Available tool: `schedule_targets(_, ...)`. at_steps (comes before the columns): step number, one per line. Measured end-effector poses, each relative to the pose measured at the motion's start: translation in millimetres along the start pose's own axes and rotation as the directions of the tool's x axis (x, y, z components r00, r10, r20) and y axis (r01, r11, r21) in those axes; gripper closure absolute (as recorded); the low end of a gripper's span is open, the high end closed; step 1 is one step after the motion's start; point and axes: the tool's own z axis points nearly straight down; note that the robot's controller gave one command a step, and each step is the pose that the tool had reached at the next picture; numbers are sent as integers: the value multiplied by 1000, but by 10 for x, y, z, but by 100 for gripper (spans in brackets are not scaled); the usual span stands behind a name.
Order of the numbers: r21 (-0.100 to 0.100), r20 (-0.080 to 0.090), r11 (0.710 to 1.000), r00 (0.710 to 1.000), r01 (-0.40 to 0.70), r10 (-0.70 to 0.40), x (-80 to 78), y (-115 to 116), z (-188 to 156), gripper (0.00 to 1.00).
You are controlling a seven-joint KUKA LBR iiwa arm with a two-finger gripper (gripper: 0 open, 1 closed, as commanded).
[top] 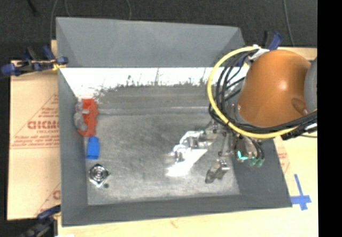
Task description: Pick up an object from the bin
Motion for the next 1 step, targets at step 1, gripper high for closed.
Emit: schedule_targets(1, 0, 10, 997, 997, 72, -72, -400, 33, 704, 0)
